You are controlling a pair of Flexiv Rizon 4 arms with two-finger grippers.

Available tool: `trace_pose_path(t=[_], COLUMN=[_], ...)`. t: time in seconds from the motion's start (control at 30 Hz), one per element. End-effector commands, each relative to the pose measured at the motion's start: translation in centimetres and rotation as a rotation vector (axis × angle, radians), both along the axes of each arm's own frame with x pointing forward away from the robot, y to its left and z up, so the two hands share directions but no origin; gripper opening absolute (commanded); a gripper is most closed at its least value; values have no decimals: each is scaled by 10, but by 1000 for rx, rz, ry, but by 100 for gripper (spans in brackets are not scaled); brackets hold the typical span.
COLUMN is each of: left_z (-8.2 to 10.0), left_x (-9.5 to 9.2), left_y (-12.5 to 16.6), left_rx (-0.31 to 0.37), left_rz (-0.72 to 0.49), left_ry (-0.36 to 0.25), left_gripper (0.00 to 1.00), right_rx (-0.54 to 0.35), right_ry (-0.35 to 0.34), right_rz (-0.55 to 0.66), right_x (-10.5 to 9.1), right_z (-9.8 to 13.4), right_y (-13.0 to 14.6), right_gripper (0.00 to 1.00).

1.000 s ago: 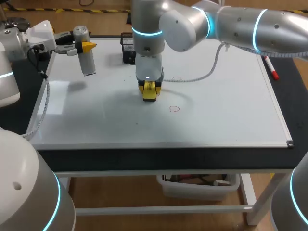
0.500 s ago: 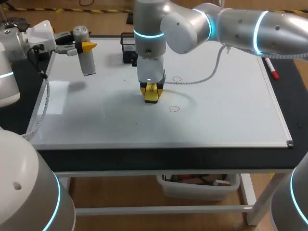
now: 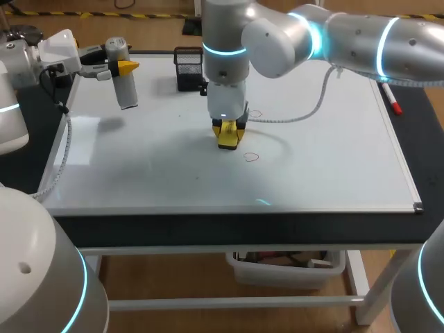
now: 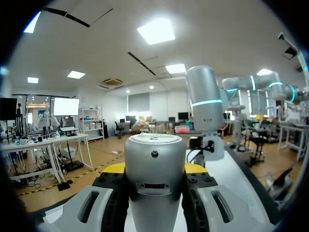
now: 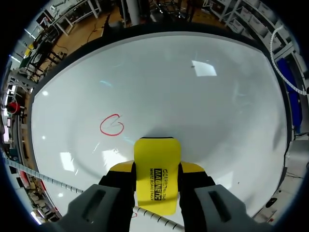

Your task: Pick up the inspection probe, press it on each red-marked spot on the whiteboard one by one, put down the probe, pick up the eraser, and wipe off all the red marks.

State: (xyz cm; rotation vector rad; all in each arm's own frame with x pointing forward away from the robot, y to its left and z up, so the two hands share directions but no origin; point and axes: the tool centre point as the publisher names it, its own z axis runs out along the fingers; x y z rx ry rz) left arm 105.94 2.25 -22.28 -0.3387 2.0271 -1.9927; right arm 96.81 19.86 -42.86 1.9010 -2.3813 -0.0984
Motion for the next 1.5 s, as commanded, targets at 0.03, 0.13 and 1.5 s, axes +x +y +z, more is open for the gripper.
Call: trace_pose_path(t=[0.03,0.13,1.5], left_z=[0,0,0], left_x=[0,0,0], left_y=[0,0,0], left_rx=[-1,-1,-1], left_rz=[1,1,1], left_ry=[-3,-3,-3], left_gripper=[0,0,0], right_rx=[2,-2,22], right_ry=[-6,-6,-120], right_rz=[-4,-11,-194], right_x=[-3,-4,67], right_z=[1,1,80], right_y=[-10,-14,-119], right_gripper=[0,0,0])
